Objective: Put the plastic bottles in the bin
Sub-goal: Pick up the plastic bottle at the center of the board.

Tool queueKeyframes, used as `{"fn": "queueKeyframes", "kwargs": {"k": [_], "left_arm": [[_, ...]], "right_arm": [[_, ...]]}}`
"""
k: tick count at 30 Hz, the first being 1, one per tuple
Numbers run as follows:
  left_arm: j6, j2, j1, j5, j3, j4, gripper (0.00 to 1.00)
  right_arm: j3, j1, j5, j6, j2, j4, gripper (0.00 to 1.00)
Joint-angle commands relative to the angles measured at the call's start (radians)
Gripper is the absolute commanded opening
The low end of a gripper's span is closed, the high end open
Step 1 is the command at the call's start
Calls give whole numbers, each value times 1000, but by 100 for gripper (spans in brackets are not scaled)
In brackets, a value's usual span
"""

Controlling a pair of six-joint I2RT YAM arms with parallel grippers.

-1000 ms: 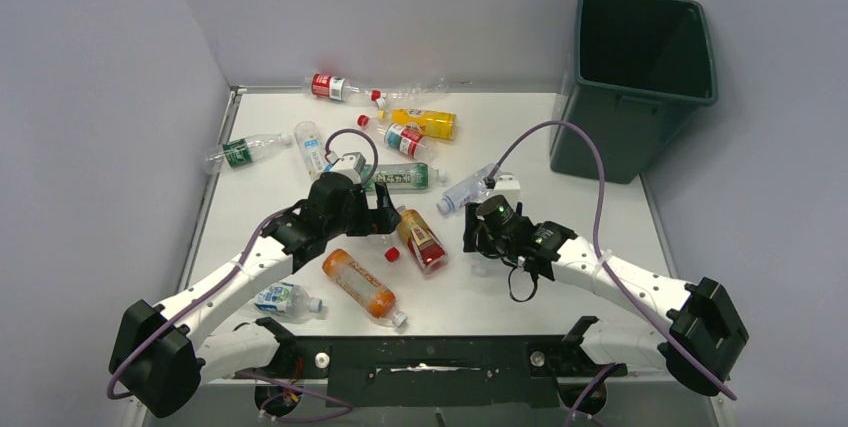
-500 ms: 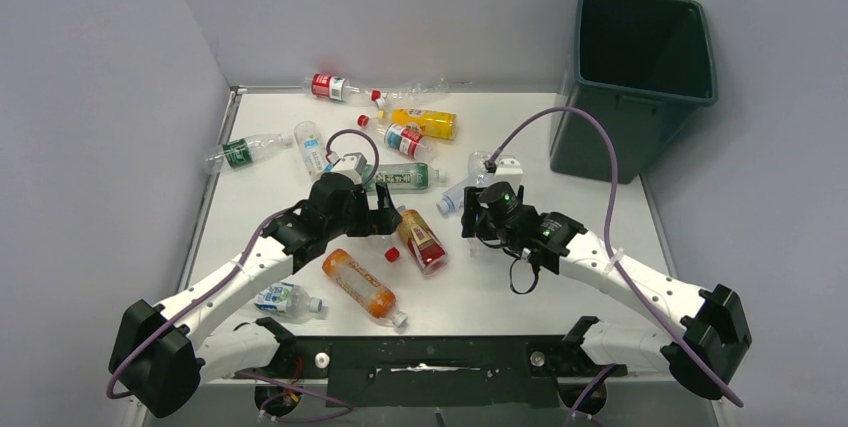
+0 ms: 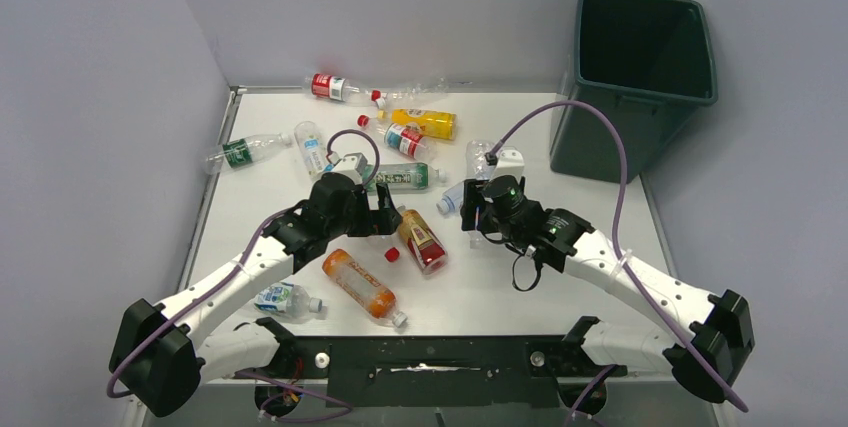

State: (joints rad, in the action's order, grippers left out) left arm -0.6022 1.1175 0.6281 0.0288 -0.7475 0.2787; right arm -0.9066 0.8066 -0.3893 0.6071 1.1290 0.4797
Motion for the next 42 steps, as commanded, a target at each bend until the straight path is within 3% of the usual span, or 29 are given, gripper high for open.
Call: {"fn": "queueKeyframes", "kwargs": {"k": [1, 33, 42], "left_arm": [[-1, 3, 8, 6, -45, -64, 98], [-8, 32, 18, -26, -52, -100, 98], [-13, 52, 28, -23, -49, -114, 98]], "right_arm": [[-50, 7, -18, -30, -38, -39, 62], [-115, 6, 2, -104, -87, -66, 62], [-227, -9, -39, -182, -56, -67, 63]]}}
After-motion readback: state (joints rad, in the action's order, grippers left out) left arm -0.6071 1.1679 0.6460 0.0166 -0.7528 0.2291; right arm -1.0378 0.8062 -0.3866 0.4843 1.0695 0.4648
